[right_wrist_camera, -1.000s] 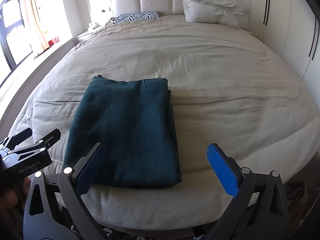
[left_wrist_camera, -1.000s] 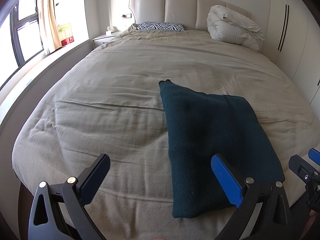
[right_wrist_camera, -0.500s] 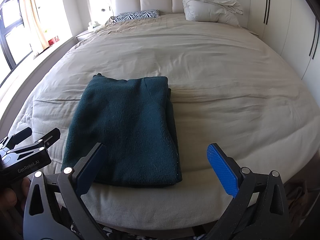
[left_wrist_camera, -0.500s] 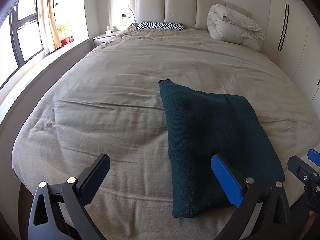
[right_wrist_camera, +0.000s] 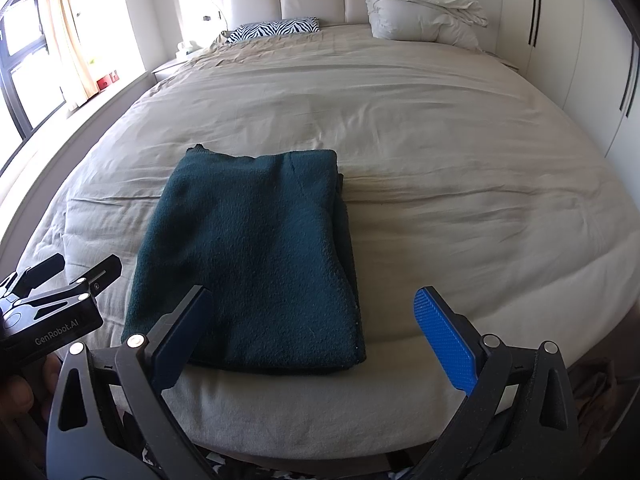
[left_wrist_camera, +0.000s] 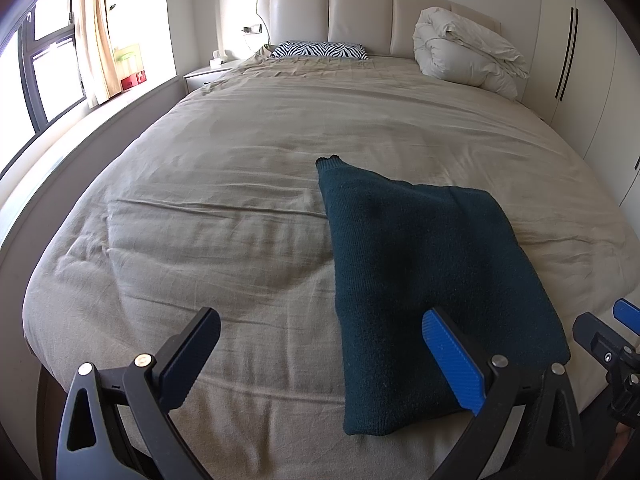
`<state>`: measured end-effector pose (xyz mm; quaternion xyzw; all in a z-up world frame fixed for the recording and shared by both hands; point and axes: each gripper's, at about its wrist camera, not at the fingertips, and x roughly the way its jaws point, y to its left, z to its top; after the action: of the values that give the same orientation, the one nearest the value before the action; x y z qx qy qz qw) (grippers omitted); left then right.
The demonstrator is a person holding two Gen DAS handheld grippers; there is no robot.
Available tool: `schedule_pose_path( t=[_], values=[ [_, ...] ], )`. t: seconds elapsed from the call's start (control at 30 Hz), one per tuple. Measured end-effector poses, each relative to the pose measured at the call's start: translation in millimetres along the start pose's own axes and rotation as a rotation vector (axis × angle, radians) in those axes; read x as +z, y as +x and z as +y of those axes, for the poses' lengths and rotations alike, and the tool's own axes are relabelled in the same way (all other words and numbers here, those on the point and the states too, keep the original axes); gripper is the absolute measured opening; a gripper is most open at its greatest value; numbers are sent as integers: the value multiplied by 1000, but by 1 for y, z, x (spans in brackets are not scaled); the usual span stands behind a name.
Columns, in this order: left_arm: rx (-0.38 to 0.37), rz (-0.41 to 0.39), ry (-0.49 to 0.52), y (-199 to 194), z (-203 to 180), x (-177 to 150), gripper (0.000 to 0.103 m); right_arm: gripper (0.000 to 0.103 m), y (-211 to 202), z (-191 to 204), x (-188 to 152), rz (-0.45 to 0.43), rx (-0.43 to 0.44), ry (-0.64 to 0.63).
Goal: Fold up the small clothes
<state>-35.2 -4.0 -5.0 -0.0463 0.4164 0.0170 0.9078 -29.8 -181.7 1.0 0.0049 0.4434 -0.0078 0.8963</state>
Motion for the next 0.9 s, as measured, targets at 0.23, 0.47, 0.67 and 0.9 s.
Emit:
schedule_pose_path(
  t=[0.23,0.47,0.67,0.9],
  values=[
    [0,1,0,0,-1,0,103,103,1,0,-1,2,1,-1],
    [-6,13,9,5,0,1,103,103,3,1,-3,11,7,-5],
    [-7,21,7,6,2,1,103,103,3,0,-3,12,8,-5],
    [-10,17,9,7,4,1,103,103,3,1,-4,15,9,-3]
  ],
)
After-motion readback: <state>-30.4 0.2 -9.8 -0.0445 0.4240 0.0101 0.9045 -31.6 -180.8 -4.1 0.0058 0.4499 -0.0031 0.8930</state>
